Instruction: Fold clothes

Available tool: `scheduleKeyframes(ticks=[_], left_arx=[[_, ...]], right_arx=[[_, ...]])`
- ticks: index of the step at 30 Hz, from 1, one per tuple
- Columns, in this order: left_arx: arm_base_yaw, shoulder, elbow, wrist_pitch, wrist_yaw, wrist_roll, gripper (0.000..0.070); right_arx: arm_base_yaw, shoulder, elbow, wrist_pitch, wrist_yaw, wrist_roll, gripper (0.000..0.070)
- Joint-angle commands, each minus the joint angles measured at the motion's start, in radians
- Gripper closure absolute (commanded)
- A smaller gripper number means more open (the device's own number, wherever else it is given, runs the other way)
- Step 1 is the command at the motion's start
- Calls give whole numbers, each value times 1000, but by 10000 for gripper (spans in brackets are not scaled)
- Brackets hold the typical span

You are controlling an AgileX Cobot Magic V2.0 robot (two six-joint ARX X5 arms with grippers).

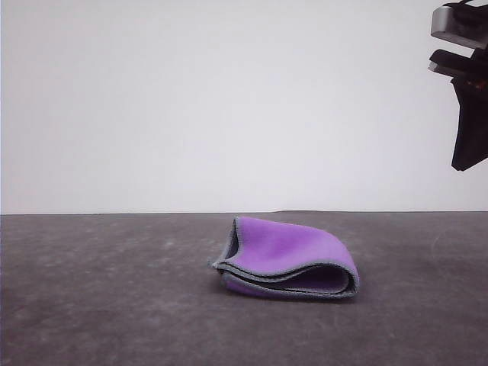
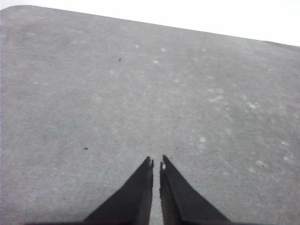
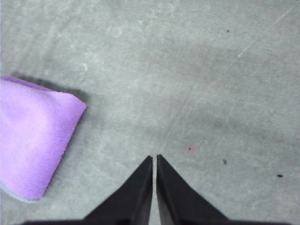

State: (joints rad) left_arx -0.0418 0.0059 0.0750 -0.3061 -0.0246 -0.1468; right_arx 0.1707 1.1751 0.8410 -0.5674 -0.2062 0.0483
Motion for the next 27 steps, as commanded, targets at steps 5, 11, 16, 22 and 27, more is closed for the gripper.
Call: scheduleKeyframes(ticks=[5,11,16,22,27], left_arx=[[-1,-1,-18,-12,6,-4,684],[0,-1,-18,-12,6,-4,684],[-1,-1,-18,-12,6,-4,684],[-1,-1,-18,-12,6,-4,684],[-1,-1,-18,-12,6,-4,684]], right_arx=[[2,7,14,21,5,-12,693],[-1,-51,-6,74,70,-110,693],[-14,-273,-167,258,134,-140,693],[-45,-654,-485,473,136,-140,693],[-71,-930,-669,510,137,-146,694]])
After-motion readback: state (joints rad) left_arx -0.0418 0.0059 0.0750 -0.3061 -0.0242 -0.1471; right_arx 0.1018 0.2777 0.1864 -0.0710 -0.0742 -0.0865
